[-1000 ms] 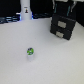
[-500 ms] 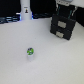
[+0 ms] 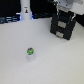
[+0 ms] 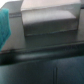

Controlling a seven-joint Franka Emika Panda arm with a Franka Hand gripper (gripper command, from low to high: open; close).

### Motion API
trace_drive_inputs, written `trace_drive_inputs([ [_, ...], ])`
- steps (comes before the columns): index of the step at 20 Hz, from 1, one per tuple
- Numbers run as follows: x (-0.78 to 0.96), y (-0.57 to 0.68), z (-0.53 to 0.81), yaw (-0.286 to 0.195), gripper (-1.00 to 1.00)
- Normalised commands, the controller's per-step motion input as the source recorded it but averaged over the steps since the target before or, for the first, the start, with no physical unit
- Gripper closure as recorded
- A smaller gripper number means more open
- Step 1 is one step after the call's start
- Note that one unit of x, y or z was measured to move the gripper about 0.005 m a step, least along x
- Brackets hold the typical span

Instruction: Open the kcup holder, insert the kcup into the holder, and close the kcup holder

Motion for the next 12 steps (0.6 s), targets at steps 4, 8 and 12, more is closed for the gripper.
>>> trace_drive_inputs([
  [4, -0.39, 0.05, -0.48, -0.013, -1.00],
  [8, -0.37, 0.05, -0.47, 0.003, -1.00],
  [12, -0.20, 0.03, -0.17, -0.007, 1.00],
])
